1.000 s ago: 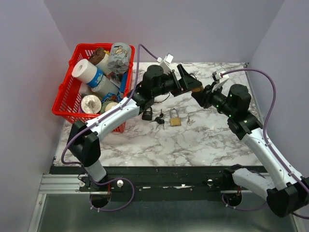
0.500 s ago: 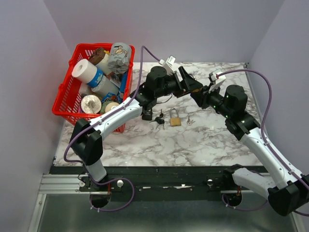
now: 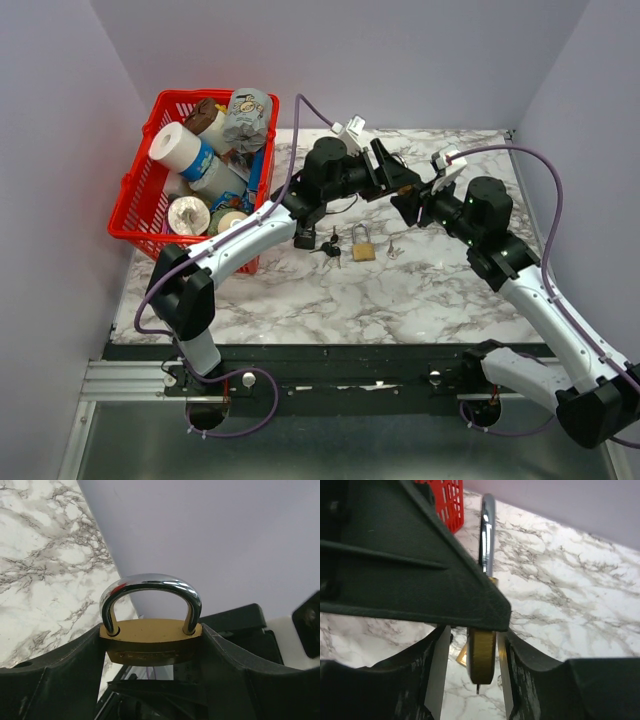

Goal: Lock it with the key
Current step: Lock the lock.

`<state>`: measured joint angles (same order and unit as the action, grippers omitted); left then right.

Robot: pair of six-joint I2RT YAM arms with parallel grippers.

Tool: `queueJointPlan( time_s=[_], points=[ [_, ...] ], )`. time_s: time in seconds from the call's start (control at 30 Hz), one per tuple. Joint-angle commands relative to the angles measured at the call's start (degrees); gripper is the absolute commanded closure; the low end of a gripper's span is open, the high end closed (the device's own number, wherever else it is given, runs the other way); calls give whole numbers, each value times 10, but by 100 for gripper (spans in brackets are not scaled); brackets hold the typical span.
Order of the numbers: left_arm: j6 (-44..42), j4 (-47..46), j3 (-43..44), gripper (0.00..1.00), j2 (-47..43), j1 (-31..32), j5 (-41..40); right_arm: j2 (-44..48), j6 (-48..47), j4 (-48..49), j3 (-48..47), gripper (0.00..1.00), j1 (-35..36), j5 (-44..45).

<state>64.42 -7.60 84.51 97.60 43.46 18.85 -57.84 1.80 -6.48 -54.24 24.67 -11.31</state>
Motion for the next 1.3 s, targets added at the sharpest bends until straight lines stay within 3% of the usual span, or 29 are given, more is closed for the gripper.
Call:
queueJointPlan(
  time_s=[0.0, 0.17, 0.57, 0.8, 1.0, 1.27],
  points=[
    [-2, -61, 29, 100, -11, -18, 4, 40, -7, -14, -7, 39, 4, -35],
    [-18, -60, 39, 100, -32, -34, 12, 76, -36, -64, -21, 37, 2, -68],
    [-2, -115, -38, 100, -100, -42, 91, 63, -101, -96, -73, 53, -8, -145],
    [-2, -124, -48, 100, -116, -41, 83, 20, -152, -92, -100, 65, -8, -159],
    [-5, -105, -49, 100, -122, -41, 61, 10, -150, -71, -102, 81, -8, -143],
    [-7, -60, -25, 100, -103, -36, 25, 5, -138, -60, -105, 82, -7, -130]
  ],
)
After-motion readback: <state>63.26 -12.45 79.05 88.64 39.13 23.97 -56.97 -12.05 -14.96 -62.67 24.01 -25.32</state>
